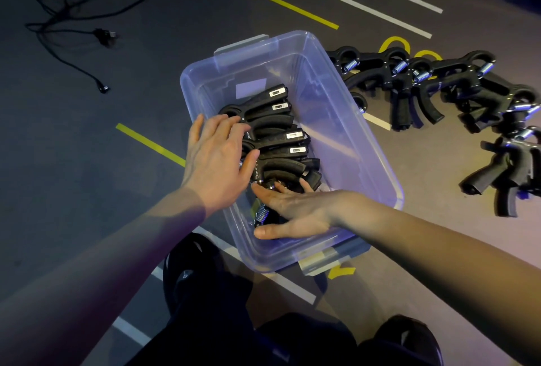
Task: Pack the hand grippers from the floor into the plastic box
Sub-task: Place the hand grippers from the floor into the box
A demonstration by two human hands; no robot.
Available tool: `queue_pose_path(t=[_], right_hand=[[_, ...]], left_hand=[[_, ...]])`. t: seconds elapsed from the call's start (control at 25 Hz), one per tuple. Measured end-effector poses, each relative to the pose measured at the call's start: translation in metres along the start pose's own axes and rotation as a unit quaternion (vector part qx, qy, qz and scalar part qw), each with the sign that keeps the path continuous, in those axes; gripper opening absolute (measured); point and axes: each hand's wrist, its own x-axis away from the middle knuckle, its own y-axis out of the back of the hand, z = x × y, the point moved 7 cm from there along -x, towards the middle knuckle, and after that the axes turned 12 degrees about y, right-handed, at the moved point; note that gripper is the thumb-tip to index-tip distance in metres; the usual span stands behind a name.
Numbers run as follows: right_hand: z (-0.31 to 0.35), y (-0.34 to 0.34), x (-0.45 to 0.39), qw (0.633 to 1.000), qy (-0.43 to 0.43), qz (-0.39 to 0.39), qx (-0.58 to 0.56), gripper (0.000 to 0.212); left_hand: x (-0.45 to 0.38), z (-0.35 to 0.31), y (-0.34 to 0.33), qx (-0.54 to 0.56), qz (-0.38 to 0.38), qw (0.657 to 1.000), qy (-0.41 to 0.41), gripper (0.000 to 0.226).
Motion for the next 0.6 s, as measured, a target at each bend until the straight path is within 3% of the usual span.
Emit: queue_pose_path(t=[0.2,0.6], right_hand=[[-0.005,0.01,0.011,0.997,-0.03,-0.064,-0.011,0.088],[-0.011,0.005,0.008,0.998,-0.059,-0.013,-0.016,0.088]], left_hand=[[0.0,0.001,0.001,-0.002,-0.007,1.0,-0.001,0.046],[0.0,-0.001,-0.001,-0.015,0.001,1.0,-0.004,0.045]])
